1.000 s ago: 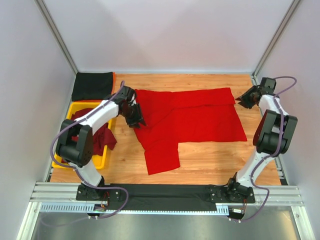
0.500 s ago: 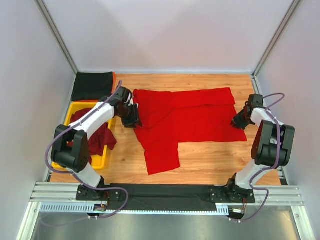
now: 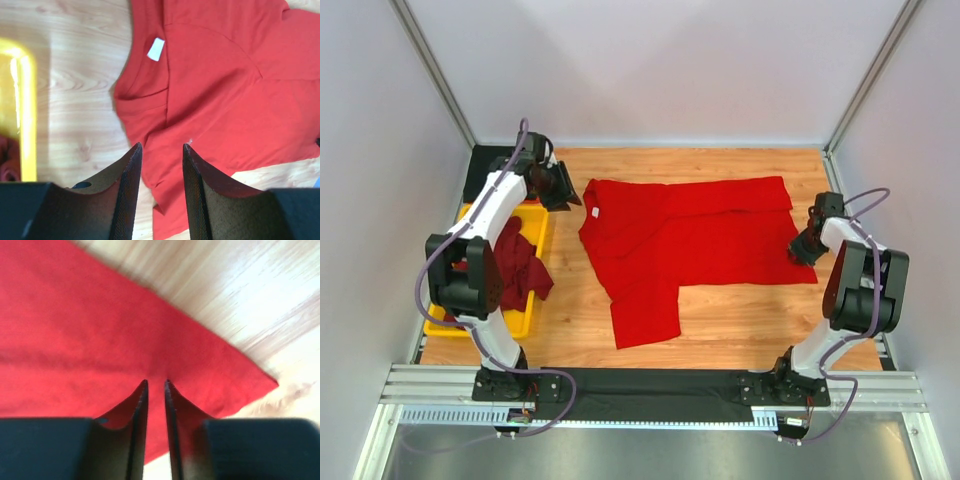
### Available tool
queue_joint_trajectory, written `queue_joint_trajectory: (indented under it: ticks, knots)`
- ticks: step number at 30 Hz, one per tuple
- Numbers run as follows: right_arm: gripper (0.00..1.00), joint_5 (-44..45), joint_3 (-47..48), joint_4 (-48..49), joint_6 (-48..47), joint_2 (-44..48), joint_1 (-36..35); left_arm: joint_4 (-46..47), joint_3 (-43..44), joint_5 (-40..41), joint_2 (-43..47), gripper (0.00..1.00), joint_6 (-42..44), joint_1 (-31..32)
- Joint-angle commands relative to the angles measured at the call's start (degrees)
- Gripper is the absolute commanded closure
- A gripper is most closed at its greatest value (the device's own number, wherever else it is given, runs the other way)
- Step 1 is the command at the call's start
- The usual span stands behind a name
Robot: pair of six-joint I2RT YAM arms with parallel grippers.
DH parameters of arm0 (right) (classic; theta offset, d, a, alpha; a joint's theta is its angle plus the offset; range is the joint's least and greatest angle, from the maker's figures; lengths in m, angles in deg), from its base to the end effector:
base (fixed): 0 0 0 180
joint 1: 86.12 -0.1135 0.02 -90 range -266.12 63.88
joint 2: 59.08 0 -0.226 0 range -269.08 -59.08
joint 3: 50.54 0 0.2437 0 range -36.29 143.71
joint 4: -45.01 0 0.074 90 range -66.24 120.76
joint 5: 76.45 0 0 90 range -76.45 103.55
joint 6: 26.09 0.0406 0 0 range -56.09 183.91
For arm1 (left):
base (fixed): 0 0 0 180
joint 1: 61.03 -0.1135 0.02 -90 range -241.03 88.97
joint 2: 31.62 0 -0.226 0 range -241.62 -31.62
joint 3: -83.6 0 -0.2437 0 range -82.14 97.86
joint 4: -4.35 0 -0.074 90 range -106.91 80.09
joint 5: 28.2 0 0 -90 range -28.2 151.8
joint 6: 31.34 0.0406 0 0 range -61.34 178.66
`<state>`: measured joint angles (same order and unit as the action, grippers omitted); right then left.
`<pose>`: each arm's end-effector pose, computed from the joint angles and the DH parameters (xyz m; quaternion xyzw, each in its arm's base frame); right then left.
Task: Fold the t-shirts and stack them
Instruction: Fold the tshirt
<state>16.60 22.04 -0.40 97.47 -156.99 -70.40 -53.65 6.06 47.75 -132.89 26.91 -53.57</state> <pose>0.2970 -0.0858 0.1250 0.4149 0.8940 0.0000 0.1693 0.3655 -0.0578 0.2453 -0.1660 0.9372 -0.2055 0.2277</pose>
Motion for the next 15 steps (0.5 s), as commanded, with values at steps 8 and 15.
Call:
queue_joint_trajectory:
  ticks: [8,15]
  knots:
    - [0.6,-9.37,9.52,7.94,-0.16,6.33,-28.53,4.82,3.11,-6.52,-9.18,0.59,1.24,1.24]
    - [0.53,-9.99,19.18,12.79,0.8,-7.02,-48.75,4.02,6.18,-3.98,-13.77,0.6,1.69,1.24]
